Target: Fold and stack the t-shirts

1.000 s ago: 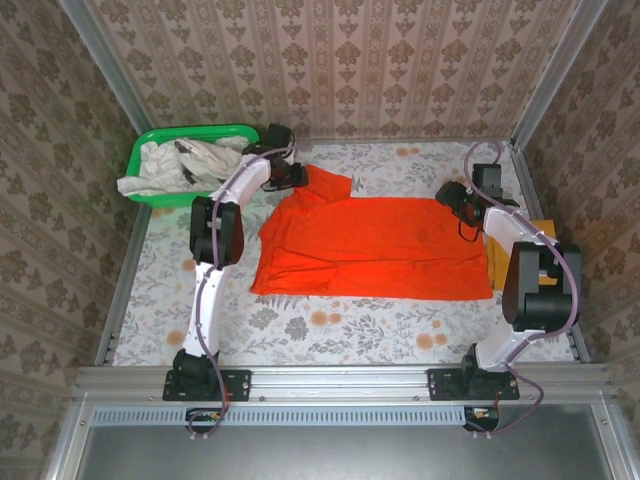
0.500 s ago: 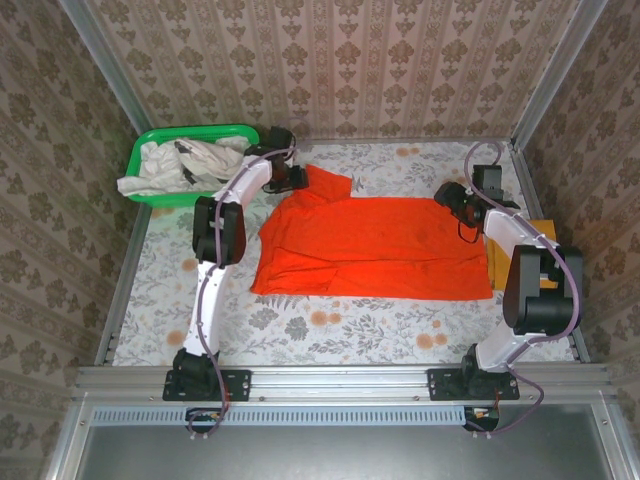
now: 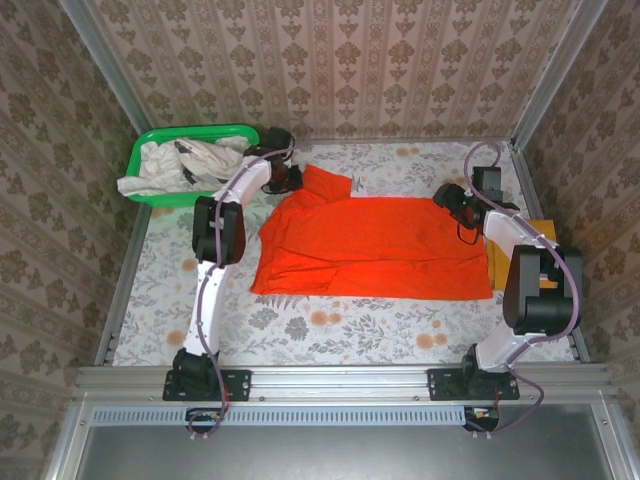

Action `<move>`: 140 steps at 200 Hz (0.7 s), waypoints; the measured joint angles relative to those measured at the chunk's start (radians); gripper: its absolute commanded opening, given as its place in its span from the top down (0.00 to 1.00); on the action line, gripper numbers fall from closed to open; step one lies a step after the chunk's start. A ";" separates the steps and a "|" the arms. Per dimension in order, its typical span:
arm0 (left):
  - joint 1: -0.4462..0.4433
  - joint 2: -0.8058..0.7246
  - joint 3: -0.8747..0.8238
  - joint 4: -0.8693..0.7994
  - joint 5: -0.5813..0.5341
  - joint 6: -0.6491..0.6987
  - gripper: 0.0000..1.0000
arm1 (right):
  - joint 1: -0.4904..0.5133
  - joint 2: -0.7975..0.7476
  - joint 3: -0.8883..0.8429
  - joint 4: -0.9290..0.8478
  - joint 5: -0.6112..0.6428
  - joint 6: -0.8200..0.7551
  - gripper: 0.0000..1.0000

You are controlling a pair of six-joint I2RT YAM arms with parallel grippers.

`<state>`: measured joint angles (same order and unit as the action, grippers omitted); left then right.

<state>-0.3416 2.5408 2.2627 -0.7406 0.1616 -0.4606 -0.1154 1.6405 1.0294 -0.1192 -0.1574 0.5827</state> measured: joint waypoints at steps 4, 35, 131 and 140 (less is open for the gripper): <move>0.000 0.000 0.000 0.000 0.000 -0.003 0.89 | 0.000 0.000 0.000 0.000 0.000 0.000 0.30; 0.001 0.000 0.002 0.000 0.003 -0.012 1.00 | 0.000 0.000 0.000 0.004 -0.004 0.000 0.30; -0.005 -0.026 0.002 0.005 0.011 -0.012 1.00 | -0.056 0.289 0.320 -0.142 0.126 0.004 0.40; -0.005 -0.038 0.001 0.006 0.011 -0.012 1.00 | -0.069 0.330 0.369 -0.170 0.139 0.005 0.42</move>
<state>-0.3462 2.5031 2.2639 -0.7341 0.1730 -0.4725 -0.1841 1.9701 1.3979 -0.2890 -0.0185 0.5880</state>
